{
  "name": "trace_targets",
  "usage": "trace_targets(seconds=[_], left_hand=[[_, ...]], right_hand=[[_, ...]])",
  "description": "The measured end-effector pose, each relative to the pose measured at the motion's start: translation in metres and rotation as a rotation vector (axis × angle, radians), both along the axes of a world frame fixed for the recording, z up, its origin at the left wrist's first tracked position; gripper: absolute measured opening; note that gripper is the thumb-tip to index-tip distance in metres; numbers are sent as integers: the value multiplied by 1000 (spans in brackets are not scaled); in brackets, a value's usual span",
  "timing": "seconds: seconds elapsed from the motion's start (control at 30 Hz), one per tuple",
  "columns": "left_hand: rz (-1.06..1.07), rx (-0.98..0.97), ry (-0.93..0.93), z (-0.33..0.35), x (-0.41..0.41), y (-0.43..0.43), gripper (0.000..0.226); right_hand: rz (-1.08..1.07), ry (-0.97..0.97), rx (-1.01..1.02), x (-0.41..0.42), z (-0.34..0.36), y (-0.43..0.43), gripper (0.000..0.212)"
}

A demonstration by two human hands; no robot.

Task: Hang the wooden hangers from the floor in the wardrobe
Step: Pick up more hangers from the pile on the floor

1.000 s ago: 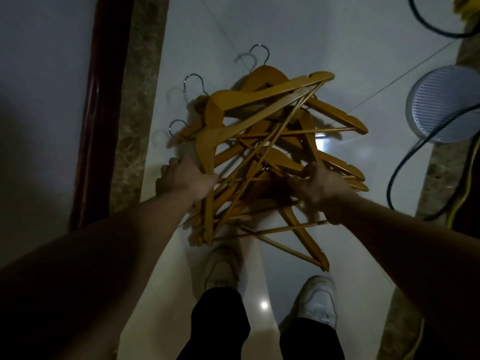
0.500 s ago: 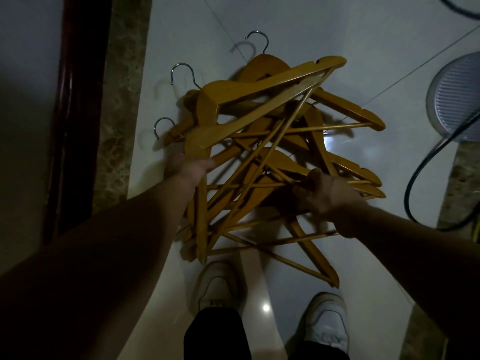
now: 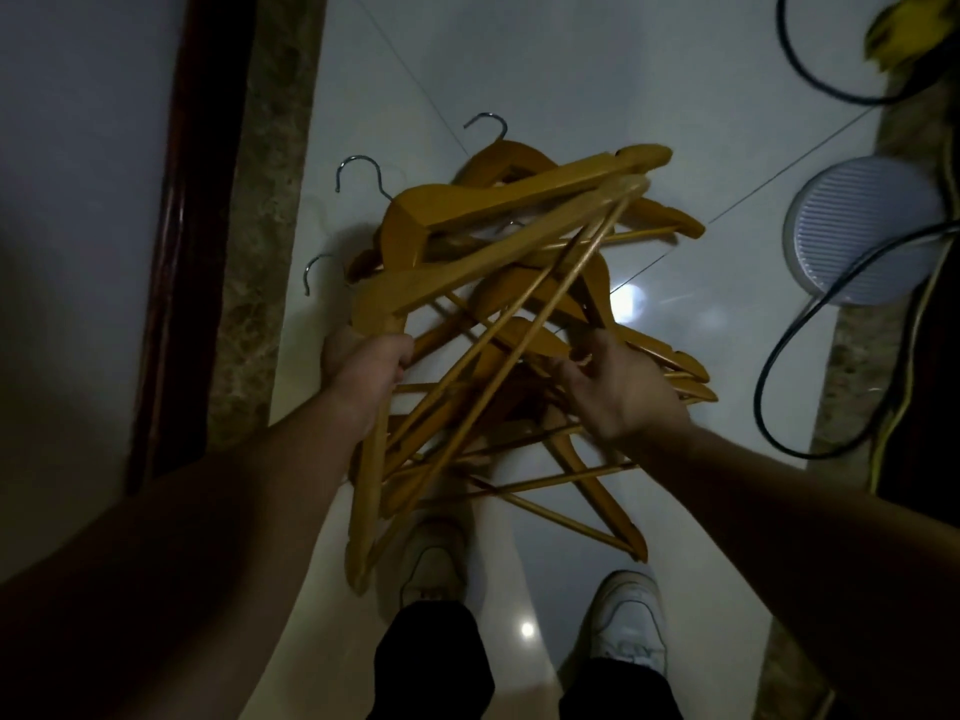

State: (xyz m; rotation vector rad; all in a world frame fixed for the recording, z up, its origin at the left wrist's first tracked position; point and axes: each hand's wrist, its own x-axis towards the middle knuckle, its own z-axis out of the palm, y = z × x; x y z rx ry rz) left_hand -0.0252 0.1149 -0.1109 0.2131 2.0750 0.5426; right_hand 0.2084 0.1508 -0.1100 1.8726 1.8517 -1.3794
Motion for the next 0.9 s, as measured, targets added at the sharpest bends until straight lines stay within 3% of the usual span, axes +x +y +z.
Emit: trace_targets(seconds=[0.13,0.23,0.4,0.53,0.6,0.7,0.8,0.9], left_hand=[[-112,22,45,44,-3,3,20],[-181,80,57,87,-4,13,30],[-283,134,102,167,-1,42,32],[-390,185,126,237,6,62,30],[-485,218,148,274,9,69,29],[-629,255,146,333,15,79,26],[-757,302,140,393,22,88,20],[-810,361,159,454,29,99,35]], right_hand=[[63,-38,372,-5,57,13,25],[197,-69,535,4,108,26,18],[325,-105,725,9,192,63,37],[233,-134,843,5,267,96,43],[205,-235,775,5,305,112,49],[245,-345,506,12,362,132,66],[216,-370,364,22,413,134,37],[37,-301,373,31,461,127,20]])
